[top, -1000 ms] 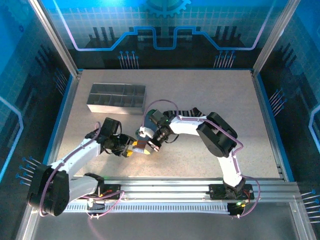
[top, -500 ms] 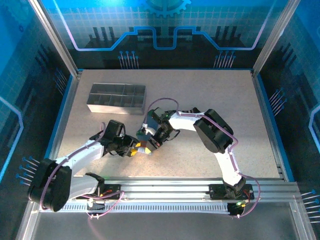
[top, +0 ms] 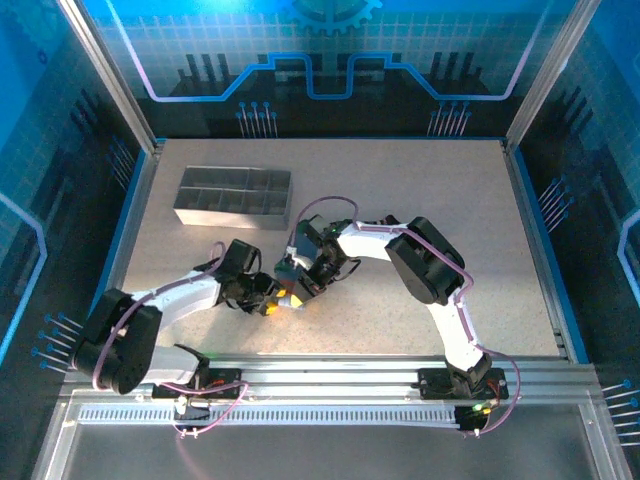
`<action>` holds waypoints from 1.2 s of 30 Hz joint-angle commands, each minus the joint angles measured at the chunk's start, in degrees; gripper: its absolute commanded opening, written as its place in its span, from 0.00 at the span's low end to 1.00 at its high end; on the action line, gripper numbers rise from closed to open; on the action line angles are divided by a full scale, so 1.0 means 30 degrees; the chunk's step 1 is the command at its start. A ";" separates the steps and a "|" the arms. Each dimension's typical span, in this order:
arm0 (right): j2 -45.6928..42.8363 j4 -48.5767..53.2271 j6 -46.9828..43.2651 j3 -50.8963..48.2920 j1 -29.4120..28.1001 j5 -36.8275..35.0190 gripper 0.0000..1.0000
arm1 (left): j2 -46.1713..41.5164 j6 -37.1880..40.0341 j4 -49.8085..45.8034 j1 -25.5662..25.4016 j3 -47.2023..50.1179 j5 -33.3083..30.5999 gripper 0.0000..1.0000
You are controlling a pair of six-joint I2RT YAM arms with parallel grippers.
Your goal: Roll the socks
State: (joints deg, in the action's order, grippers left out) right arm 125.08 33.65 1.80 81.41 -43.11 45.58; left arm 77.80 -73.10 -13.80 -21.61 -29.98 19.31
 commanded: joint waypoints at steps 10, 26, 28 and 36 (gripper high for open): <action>0.1011 0.1301 0.0116 -0.0080 0.0258 -0.1424 0.00 | 0.2120 -0.0212 -0.2411 -0.0324 -0.0591 -0.1149 0.31; -1.1576 -1.2406 -0.8041 -1.1569 -0.4236 -1.4647 0.59 | 0.4864 0.0043 -0.8368 -0.0308 -0.4459 -0.1256 0.00; -1.1720 -1.3068 -1.0088 -1.1980 -0.5626 -1.7689 0.60 | 0.5057 0.0189 -0.8570 -0.0306 -0.4712 -0.1252 0.00; -0.8758 -1.4907 -1.5232 -1.1049 -0.8402 -2.3609 0.52 | 0.5546 0.0482 -0.8916 -0.0314 -0.5241 -0.1222 0.00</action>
State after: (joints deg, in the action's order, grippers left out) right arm 95.48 -6.87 -35.55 46.83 -67.26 -15.14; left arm 91.83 -72.88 -33.26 -22.02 -47.11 19.46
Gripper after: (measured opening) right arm 0.528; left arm 0.067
